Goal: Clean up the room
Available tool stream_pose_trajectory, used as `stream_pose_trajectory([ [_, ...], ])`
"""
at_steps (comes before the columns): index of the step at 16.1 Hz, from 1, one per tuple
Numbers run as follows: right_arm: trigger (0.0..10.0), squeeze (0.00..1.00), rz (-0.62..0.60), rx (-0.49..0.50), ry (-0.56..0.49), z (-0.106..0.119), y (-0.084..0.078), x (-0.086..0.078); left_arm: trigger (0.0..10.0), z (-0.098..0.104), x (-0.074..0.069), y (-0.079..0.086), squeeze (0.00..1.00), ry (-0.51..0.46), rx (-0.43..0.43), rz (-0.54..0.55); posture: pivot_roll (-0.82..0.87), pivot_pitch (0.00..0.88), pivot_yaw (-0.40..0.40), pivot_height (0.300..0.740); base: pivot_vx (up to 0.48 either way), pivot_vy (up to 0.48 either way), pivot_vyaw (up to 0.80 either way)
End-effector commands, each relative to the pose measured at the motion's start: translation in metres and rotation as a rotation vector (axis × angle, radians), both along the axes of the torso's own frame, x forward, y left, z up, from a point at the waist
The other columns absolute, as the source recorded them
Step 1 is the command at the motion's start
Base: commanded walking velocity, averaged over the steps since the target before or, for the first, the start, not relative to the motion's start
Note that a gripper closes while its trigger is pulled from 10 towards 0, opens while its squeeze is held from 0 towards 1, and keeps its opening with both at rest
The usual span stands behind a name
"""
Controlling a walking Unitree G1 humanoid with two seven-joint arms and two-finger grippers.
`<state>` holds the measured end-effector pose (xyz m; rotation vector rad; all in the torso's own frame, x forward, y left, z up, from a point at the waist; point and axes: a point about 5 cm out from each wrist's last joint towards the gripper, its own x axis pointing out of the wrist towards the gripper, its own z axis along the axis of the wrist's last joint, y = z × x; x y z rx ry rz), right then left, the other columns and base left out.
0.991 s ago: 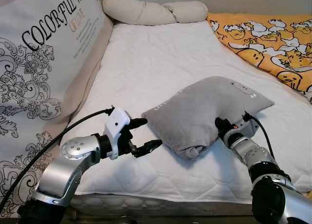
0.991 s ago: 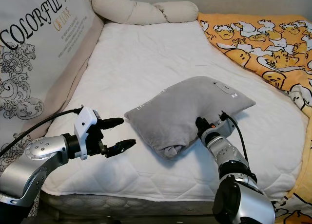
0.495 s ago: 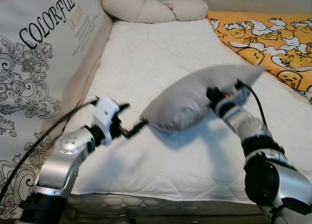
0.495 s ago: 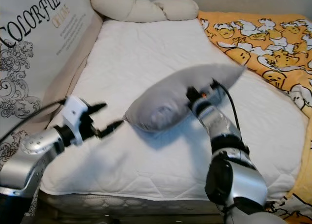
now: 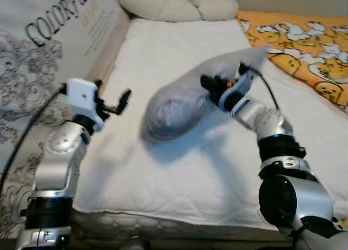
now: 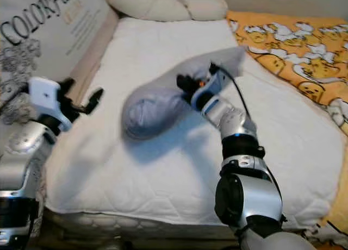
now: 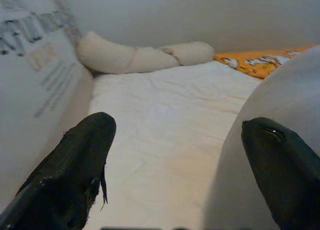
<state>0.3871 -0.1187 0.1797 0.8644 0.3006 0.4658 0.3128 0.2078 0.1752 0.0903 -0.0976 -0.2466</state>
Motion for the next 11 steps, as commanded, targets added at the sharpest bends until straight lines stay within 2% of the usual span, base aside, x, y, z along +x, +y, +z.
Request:
stream_pose_trajectory([
  [1,0.0,0.0,0.025,0.054,-0.116,0.031,-0.006,0.001,10.0,0.001,0.001,0.001,0.35,-0.003,-0.003,0.003,0.02,0.0,-0.019,0.74,0.0,0.0,0.0],
  [3,0.0,0.0,0.094,0.082,-0.129,0.029,-0.014,-0.014,10.0,0.003,0.002,0.003,0.33,-0.018,-0.015,0.014,0.02,0.0,-0.015,0.74,0.0,0.0,0.0],
  [4,0.4,0.0,0.162,0.075,-0.097,0.006,-0.031,-0.038,10.0,0.008,0.003,0.007,0.32,-0.041,-0.044,0.03,0.01,0.0,-0.01,0.74,0.0,0.0,0.0],
  [5,0.5,0.0,0.189,0.015,-0.054,-0.015,-0.042,-0.052,10.0,0.011,0.004,0.009,0.32,-0.049,-0.065,0.036,0.0,0.0,-0.005,0.74,0.0,0.0,0.0],
  [6,0.5,0.0,0.189,0.015,-0.054,-0.015,-0.042,-0.052,10.0,0.011,0.004,0.009,0.32,-0.049,-0.065,0.036,0.0,0.0,-0.005,0.74,0.0,0.0,0.0],
  [7,0.0,0.0,0.171,-0.21,0.1,-0.075,-0.065,-0.071,10.0,0.004,0.004,0.005,0.17,0.014,-0.112,-0.042,-0.02,0.0,0.013,0.74,0.0,0.0,0.0],
  [8,0.0,0.0,0.165,-0.243,0.143,-0.089,-0.071,-0.077,10.0,0.002,0.003,0.001,0.17,0.04,-0.13,-0.079,-0.02,0.0,0.013,0.74,0.0,0.0,0.0],
  [9,0.0,0.0,0.106,-0.284,0.217,-0.109,-0.081,-0.08,10.0,-0.005,0.001,-0.008,0.0,0.086,-0.153,-0.155,-0.02,0.0,0.018,0.74,0.0,0.0,0.0],
  [10,0.0,0.0,0.041,-0.336,0.292,-0.128,-0.09,-0.085,10.0,-0.015,-0.002,-0.02,0.0,0.154,-0.18,-0.241,-0.02,0.0,0.021,0.74,0.0,0.0,0.0],
  [11,0.0,0.0,-0.068,-0.429,0.387,-0.15,-0.101,-0.091,10.0,-0.038,-0.006,-0.044,1.0,0.245,-0.173,-0.388,-0.03,0.0,0.02,0.74,0.0,0.0,0.0],
])
